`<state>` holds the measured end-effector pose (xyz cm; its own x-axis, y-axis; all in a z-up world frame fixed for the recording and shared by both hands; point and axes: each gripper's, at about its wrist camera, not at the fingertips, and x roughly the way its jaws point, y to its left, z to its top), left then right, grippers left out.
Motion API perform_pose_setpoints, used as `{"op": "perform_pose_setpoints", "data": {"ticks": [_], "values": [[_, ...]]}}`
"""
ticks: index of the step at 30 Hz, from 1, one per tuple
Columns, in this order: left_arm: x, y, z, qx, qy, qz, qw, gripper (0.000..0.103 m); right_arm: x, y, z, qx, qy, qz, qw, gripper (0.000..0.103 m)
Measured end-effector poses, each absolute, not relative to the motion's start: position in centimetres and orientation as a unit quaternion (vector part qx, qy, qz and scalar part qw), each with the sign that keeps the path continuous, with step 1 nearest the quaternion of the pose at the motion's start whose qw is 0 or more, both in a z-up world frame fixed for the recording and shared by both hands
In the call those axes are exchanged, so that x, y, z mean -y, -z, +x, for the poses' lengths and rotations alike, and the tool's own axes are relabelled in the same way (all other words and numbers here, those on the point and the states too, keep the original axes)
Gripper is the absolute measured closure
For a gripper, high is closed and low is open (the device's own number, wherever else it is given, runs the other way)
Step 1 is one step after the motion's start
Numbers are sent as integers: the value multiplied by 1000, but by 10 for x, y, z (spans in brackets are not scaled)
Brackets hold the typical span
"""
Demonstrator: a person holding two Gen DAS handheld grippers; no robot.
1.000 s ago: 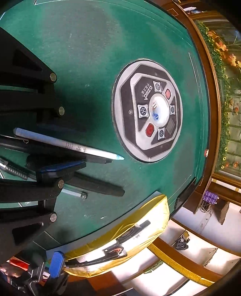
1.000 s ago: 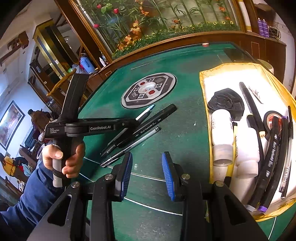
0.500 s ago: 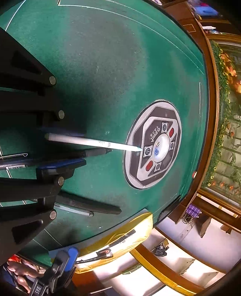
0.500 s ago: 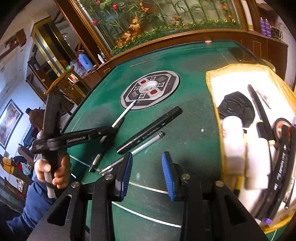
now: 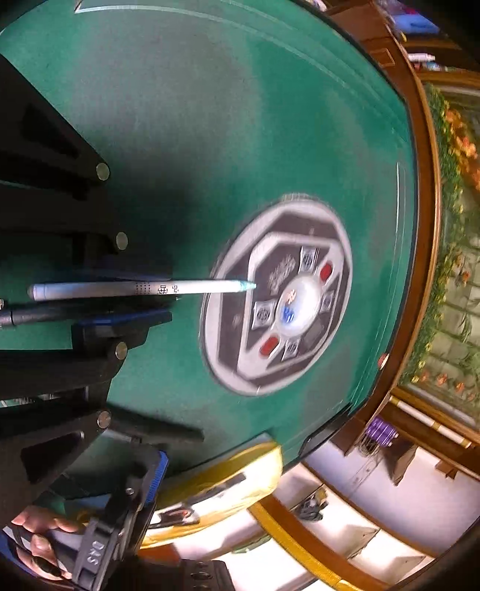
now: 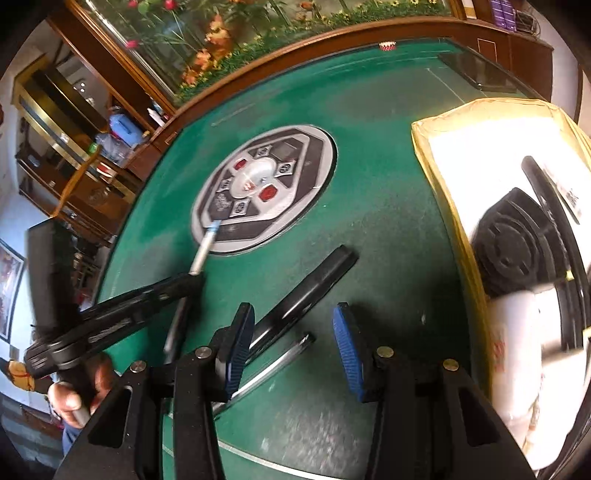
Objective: Organize rigid objects
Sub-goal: 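Grasp a white pen with the left tool while the right tool grasps a black pen, then carry the white pen and black pen over the tray with both tools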
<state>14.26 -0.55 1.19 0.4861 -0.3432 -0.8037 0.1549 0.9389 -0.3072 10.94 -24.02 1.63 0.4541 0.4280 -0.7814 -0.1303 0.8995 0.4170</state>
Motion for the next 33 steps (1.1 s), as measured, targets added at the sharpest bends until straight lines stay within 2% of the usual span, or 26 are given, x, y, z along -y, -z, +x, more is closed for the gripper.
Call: {"op": "perform_pose_setpoints", "data": {"ticks": [2, 5, 8, 12, 13, 17, 20, 22, 33], "values": [[1, -14, 143, -483, 138, -100, 859, 94, 234, -12, 117, -500, -161, 141, 839, 59], [-6, -14, 143, -481, 114, -98, 864, 94, 222, -14, 122, -496, -148, 110, 848, 59], [-14, -12, 145, -482, 106, -116, 862, 94, 194, -15, 124, -491, -133, 27, 861, 59], [-19, -11, 146, -485, 110, -131, 858, 93, 170, -12, 122, -465, -139, -37, 873, 85], [-20, -10, 146, -486, 109, -135, 857, 91, 169, -11, 122, -459, -141, -42, 876, 89], [-15, -10, 145, -482, 104, -117, 862, 90, 179, -8, 124, -442, -161, -12, 882, 89], [3, -11, 140, -470, 79, -47, 878, 96, 186, -7, 127, -439, -185, 20, 879, 89], [8, -11, 137, -464, 67, -21, 883, 96, 191, -8, 127, -439, -204, 48, 874, 89], [-7, -23, 131, -422, 51, -54, 904, 96, 201, -37, 113, -384, -243, 99, 885, 89]]}}
